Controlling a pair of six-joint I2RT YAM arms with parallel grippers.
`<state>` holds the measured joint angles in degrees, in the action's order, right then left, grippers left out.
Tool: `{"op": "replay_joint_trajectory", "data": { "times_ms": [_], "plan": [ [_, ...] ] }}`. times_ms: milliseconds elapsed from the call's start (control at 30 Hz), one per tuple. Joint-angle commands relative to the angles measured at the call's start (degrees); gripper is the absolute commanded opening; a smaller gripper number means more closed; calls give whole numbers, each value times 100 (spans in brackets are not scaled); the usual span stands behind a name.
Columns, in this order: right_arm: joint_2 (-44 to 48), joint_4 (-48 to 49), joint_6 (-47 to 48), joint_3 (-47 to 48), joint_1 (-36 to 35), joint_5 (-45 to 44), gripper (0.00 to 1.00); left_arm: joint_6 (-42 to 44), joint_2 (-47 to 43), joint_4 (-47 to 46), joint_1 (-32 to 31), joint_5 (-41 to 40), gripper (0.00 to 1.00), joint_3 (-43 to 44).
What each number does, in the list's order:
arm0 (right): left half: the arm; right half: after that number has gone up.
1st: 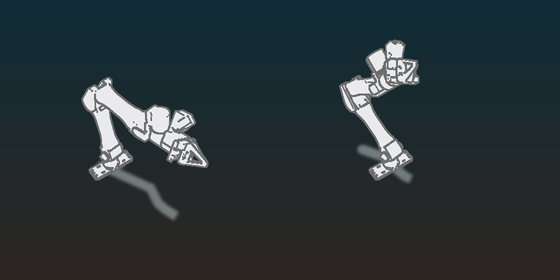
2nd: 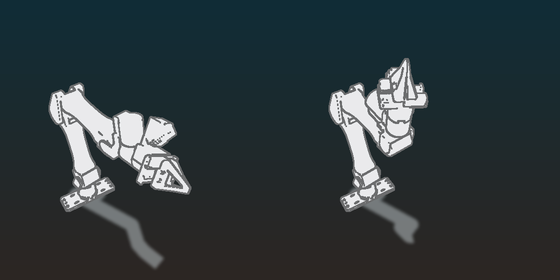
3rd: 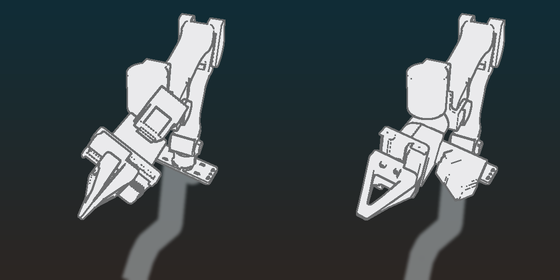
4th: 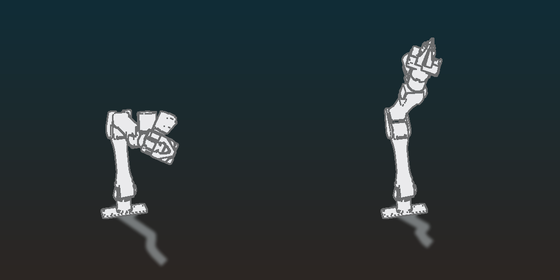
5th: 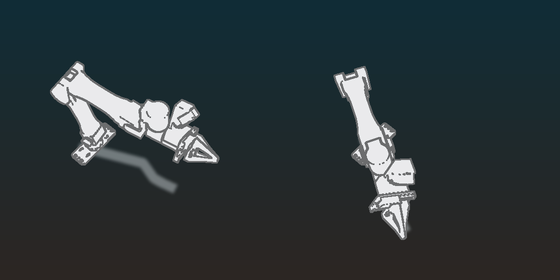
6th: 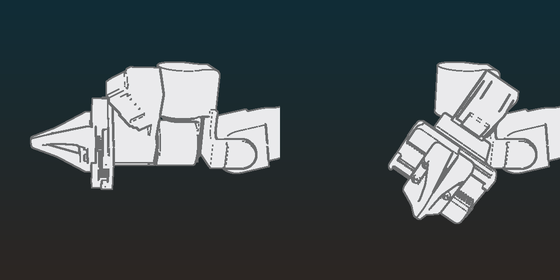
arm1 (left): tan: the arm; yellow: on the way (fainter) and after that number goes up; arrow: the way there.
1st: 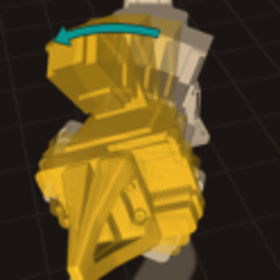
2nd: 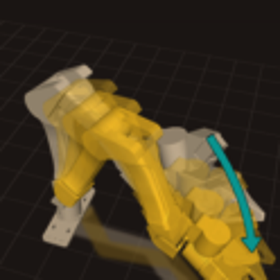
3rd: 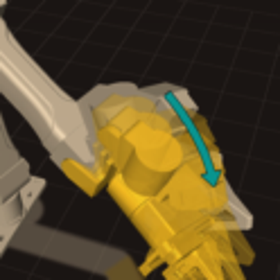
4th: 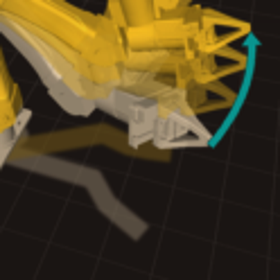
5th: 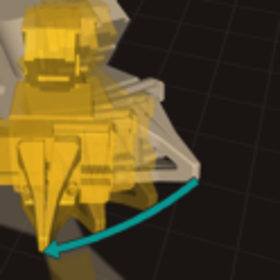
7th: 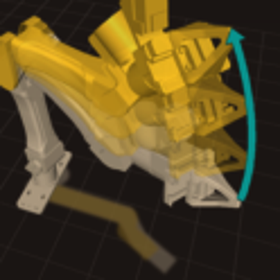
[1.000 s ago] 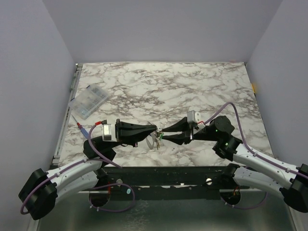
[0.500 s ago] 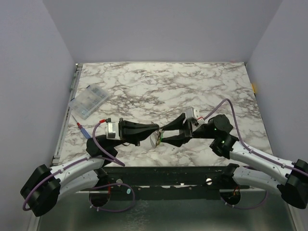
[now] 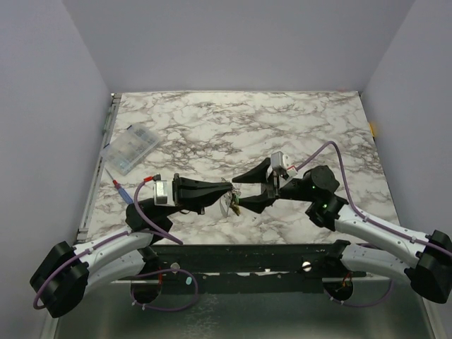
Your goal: Put the keys on the keyring
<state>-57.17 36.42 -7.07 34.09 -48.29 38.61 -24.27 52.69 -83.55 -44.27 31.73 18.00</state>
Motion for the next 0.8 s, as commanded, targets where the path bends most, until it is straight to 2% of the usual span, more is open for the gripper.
{"op": "replay_joint_trajectory", "data": {
  "times_ms": [0, 100, 267, 367, 467, 633, 767],
  "plan": [
    [-98, 304, -104, 211, 12, 192, 68, -36, 33, -472, -7, -26, 0, 12],
    [-81, 562, -308, 156, 11, 567, 69, 19, 70, -487, -7, -64, 0, -13],
    [47, 816, -566, 55, 7, 782, 59, 185, 92, -483, -3, -246, 0, -92],
    [137, 879, -648, -25, 5, 710, 49, 261, 84, -470, -3, -349, 0, -119],
    [85, 878, -671, -50, 4, 630, 34, 273, 101, -469, -3, -382, 0, -106],
    [-80, 804, -674, -60, 7, 570, 22, 261, 63, -469, -4, -398, 0, -86],
    [-189, 828, -685, -104, 10, 528, 22, 257, 44, -461, -4, -421, 0, -77]
  ]
}}
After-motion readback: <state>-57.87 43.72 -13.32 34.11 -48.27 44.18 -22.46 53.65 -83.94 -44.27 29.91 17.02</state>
